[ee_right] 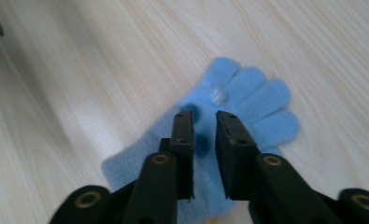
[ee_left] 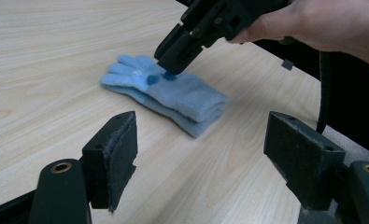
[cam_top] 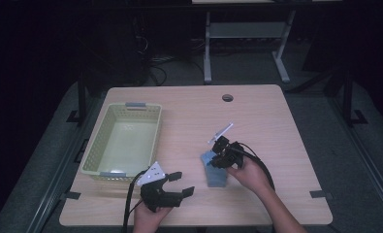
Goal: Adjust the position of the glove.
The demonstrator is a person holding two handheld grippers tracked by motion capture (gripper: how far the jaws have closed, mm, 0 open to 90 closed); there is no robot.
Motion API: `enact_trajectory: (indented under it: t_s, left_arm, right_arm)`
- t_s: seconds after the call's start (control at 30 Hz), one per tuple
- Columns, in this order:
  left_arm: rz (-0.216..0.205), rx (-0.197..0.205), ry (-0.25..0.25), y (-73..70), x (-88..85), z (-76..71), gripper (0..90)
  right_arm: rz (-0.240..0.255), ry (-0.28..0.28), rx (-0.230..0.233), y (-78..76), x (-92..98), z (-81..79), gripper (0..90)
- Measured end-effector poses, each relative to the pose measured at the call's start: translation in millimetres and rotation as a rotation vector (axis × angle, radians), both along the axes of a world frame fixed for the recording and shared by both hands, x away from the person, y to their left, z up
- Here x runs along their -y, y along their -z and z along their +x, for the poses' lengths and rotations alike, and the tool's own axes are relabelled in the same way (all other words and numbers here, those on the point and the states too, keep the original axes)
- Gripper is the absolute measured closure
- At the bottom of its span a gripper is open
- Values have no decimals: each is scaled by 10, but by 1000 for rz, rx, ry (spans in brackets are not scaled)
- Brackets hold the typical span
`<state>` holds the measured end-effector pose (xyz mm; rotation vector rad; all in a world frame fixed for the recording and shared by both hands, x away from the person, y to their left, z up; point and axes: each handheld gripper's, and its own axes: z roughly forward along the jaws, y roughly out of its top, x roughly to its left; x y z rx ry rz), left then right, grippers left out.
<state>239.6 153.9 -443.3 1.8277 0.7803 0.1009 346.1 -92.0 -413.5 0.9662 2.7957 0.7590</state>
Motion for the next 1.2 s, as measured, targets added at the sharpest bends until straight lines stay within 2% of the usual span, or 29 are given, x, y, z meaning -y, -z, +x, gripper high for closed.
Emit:
enact_trajectory:
  t_s: [0.13, 0.2, 0.27, 0.4, 0.47, 0.63, 0.83, 0.97, 1.1, 1.2]
  left_arm:
    - [4, -2, 3, 2, -9, 7, 255]
    - [4, 0, 4, 0, -9, 8, 255]
    - [8, 1, 7, 1, -6, 9, 255]
    - [-7, -20, 9, 23, 11, 21, 255]
    - [-13, -37, 7, 29, 12, 25, 255]
    - [-10, -32, 5, 15, 20, 32, 255]
    - [-18, -33, -10, 3, 55, 31, 255]
    - [-19, -37, -10, -9, 81, 46, 255]
    - [-41, -52, -20, -6, 115, 81, 255]
    - [-34, -56, -25, -5, 152, 109, 255]
  right_arm:
    - [-15, 8, -40, 117, -23, 41, 806]
    - [-25, 8, -76, 221, -18, 56, 801]
    - [2, 14, -73, 221, 11, 43, 778]
    - [28, 27, -57, 153, 68, 3, 685]
    - [61, 36, -63, 129, 105, -11, 555]
    - [101, 62, -66, 106, 175, -73, 453]
    - [139, 96, -40, 68, 280, -151, 414]
    - [183, 131, -67, 76, 388, -200, 429]
    - [219, 170, -64, 101, 501, -243, 416]
    - [244, 200, -74, 125, 578, -260, 409]
